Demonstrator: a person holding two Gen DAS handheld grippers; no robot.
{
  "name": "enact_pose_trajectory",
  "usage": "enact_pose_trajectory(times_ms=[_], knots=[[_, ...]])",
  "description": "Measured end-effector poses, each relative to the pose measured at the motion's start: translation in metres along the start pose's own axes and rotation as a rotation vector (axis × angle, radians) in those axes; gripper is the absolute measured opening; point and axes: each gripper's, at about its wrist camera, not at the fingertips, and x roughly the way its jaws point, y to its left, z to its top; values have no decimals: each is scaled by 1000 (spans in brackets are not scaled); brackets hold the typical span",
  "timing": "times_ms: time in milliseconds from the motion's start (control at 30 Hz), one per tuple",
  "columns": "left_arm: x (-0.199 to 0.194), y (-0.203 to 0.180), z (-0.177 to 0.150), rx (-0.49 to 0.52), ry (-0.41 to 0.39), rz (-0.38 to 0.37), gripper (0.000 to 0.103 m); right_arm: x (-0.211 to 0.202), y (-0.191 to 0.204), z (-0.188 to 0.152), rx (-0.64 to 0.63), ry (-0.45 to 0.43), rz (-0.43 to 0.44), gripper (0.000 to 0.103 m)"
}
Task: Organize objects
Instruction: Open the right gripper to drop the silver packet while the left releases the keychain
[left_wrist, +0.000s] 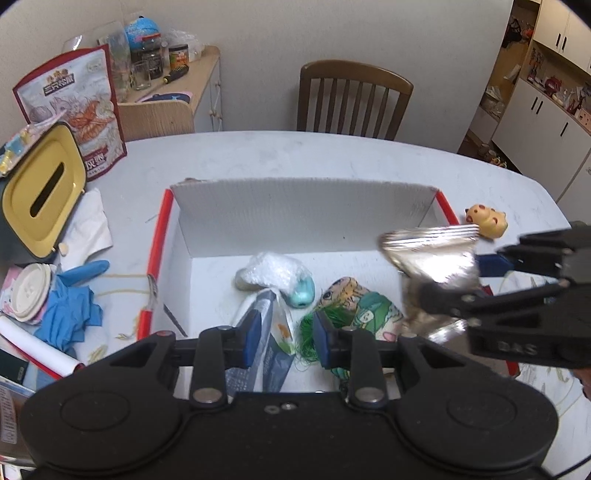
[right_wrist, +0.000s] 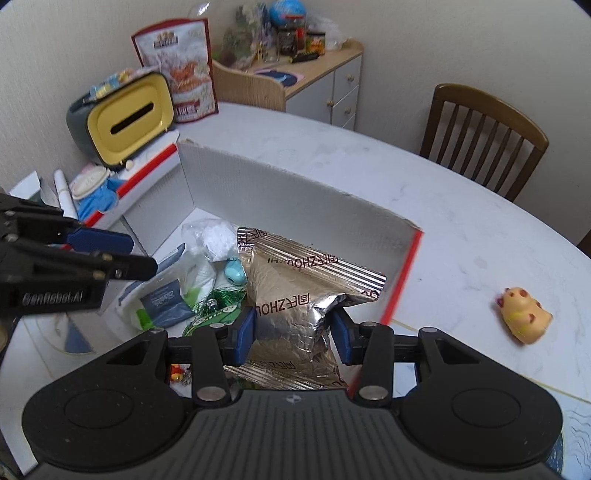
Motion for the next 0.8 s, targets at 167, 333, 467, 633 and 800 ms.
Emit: enact_pose_trajectory(times_ms=[167, 333, 467, 633, 800], knots=[[8, 1, -2, 8, 16, -6, 28, 18, 4, 6, -13, 24, -12, 43], [15, 4, -4, 4, 33, -13, 28, 27, 5, 8, -11, 41, -1, 43], [18, 7, -6, -2, 43, -13, 30, 28, 5, 8, 0, 35, 10, 43], [19, 9, -7, -7, 50, -9, 31, 22, 5, 7, 15, 31, 27, 43], [16, 7, -8, -6, 46, -7, 34, 11, 3, 3, 41, 14, 56, 43]])
